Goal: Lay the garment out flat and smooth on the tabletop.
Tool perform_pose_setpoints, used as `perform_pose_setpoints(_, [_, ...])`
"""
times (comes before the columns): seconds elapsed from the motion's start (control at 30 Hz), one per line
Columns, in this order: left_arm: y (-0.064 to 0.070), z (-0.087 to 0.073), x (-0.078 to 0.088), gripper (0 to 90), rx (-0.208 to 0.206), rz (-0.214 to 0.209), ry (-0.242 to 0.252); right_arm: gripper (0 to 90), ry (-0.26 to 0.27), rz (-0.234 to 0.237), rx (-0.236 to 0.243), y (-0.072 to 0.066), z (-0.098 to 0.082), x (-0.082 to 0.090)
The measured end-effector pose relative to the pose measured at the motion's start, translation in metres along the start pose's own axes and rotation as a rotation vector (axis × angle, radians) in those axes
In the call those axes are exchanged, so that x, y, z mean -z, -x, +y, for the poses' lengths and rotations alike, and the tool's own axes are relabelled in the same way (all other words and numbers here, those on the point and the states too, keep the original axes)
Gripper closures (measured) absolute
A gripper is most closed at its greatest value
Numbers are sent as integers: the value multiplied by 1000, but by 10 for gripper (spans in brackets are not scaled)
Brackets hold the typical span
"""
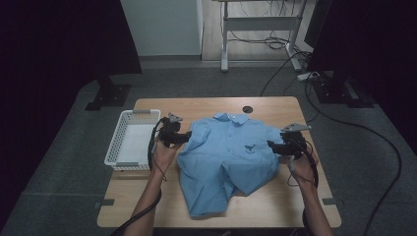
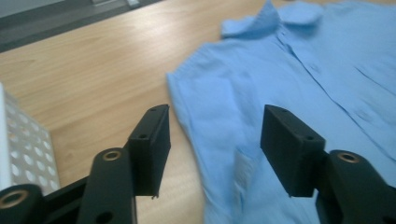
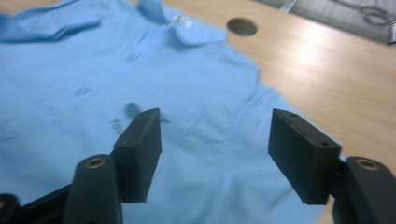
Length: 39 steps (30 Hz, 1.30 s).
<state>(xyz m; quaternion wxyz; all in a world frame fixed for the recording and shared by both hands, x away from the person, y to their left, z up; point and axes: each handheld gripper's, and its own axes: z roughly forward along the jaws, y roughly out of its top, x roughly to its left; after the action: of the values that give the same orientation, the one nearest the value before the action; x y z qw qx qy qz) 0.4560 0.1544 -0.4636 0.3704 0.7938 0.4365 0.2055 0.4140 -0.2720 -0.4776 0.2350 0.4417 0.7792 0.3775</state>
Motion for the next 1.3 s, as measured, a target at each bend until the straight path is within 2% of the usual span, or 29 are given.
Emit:
perform_pose_setpoints(0.07, [5,-4,-2,393,-3,-26,-7,307,-4,48,2,-7,-4,0])
perform_pose_setpoints(0.2, [14,-12,-16,361,-53,-39,-56,274,-45,124,25,-24,-14,-8])
perform_pose_setpoints(0.27, [18,-17,-27,350,-70,-44,-85,259,-71,158,17,-31,-20,-14])
perform_pose_setpoints(0.33, [21,-20,-39,346,-102,-22,-118,251,-114,195,1,-36,-27,-21])
perform_pose_setpoints(0.43, [23,-25,-57,360,-131,20,-164,252,-169,219,1,-41,-37,-31])
perform_pose_setpoints(0.5, [23,-29,-65,434,-140,53,-191,255,-198,228,7,-42,-43,-33])
perform_pose_setpoints(0.53, [22,-31,-68,523,-141,61,-205,255,-207,232,11,-43,-46,-32])
perform_pose_setpoints(0.6, [20,-33,-69,689,-119,53,-202,254,-224,239,24,-43,-51,-29])
perform_pose_setpoints(0.63, [18,-32,-67,780,-110,69,-196,254,-237,238,36,-44,-54,-27])
perform_pose_setpoints(0.7, [14,-30,-59,853,-92,92,-155,253,-259,233,53,-44,-60,-23])
perform_pose_setpoints(0.73, [11,-28,-53,860,-77,109,-134,247,-266,231,60,-44,-64,-22])
perform_pose_setpoints(0.8, [3,-24,-40,858,-32,142,-112,248,-247,222,75,-43,-70,-17])
perform_pose_setpoints(0.87, [-6,-21,-29,837,-16,210,-104,248,-250,213,87,-43,-75,-11])
perform_pose_setpoints(0.97, [-18,-20,-18,764,25,270,-140,248,-246,197,114,-42,-82,-3])
perform_pose_setpoints(1.07, [-24,-24,-15,647,30,336,-189,248,-230,198,128,-42,-88,2])
perform_pose_setpoints(1.1, [-24,-24,-13,587,44,315,-180,247,-230,197,129,-41,-89,3])
perform_pose_setpoints(1.17, [-19,-24,-9,470,24,270,-143,244,-226,197,131,-41,-91,5])
perform_pose_setpoints(1.23, [-9,-25,-6,355,-2,175,-109,237,-223,205,131,-40,-91,5])
perform_pose_setpoints(1.3, [2,-29,-5,272,-14,60,-83,224,-223,213,128,-39,-92,5])
